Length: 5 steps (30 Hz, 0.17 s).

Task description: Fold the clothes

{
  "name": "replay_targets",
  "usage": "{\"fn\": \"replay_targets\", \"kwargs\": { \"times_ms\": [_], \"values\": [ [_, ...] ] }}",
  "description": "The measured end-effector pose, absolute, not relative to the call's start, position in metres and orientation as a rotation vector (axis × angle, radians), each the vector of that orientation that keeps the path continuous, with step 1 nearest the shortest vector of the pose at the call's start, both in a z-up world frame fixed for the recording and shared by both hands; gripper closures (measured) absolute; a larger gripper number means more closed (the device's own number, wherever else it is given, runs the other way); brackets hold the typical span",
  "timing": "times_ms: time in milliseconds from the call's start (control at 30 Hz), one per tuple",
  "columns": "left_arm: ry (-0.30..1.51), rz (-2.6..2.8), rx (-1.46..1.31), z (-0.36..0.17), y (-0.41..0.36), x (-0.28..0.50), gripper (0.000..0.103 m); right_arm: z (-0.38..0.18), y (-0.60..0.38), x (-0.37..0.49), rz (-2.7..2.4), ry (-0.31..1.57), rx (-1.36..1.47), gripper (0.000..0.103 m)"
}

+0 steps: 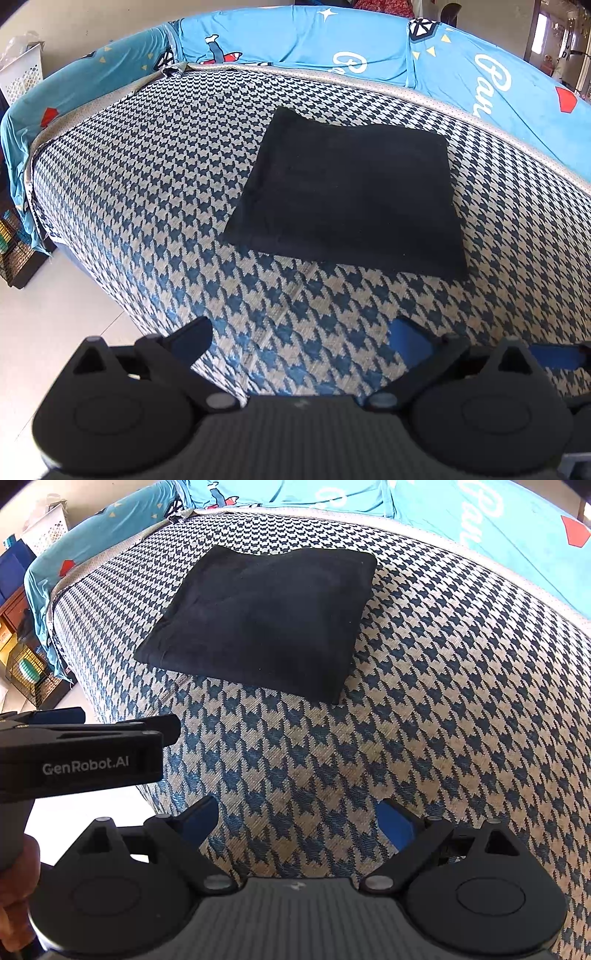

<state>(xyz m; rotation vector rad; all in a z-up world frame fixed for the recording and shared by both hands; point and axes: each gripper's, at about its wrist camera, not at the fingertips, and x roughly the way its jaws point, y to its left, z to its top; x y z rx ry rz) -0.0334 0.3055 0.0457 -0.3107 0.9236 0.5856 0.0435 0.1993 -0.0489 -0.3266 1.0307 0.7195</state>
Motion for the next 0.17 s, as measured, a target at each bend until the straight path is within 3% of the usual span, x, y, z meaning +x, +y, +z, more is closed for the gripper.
{"fn": "replay_targets", "kwargs": {
  "times_ms": [167],
  "values": [
    [0.93,0.576,-0.311,0.0462,0.2996,-0.0293,0.0,-0.0475,0.1932,0.047,0.696,1.021,-0.32,0.01]
  ]
}}
